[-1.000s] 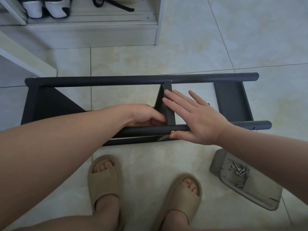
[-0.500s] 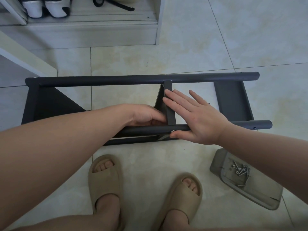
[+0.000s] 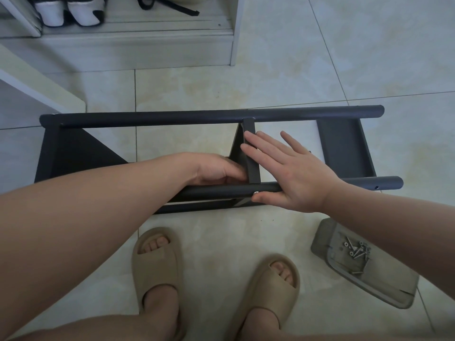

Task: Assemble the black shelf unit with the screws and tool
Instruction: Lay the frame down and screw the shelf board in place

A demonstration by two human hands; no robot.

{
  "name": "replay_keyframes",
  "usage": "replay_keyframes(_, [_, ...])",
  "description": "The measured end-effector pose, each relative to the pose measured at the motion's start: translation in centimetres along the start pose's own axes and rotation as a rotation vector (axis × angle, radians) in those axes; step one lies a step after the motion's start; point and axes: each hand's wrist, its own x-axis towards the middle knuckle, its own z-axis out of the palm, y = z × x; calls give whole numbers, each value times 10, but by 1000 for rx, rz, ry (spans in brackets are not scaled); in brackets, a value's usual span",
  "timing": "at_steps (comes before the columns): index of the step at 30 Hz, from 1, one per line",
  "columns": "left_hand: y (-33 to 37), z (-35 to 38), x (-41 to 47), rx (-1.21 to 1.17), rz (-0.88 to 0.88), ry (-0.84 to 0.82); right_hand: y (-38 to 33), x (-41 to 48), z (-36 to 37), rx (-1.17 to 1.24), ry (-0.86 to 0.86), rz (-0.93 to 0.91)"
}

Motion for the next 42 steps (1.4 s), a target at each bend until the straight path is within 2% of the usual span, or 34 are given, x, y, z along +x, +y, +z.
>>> replay_keyframes(7, [0, -3, -2, -99, -8, -70, 1, 0, 1, -3, 5, 1])
replay_keyframes(13, [0, 0, 0, -10, 20, 8, 0, 0, 2, -6, 9, 3])
replay_keyframes(21, [1, -2, -1, -106, -18, -59, 0, 1, 2, -7, 8, 4])
replay_keyframes(26, [0, 1, 3, 0, 15, 28, 1, 0, 1, -9, 3, 7])
replay_keyframes(32, [-1, -4, 1, -93, -6, -93, 1, 0, 2, -10, 4, 9])
replay_keyframes(34, [0, -3, 3, -106, -14, -63, 1, 0, 2, -10, 6, 7])
replay_keyframes(38, [2, 2, 2, 21, 7, 16, 1, 0, 1, -10, 10, 9])
replay_keyframes(42, [0, -2, 2, -65, 1, -57, 1, 0, 2, -12, 2, 10])
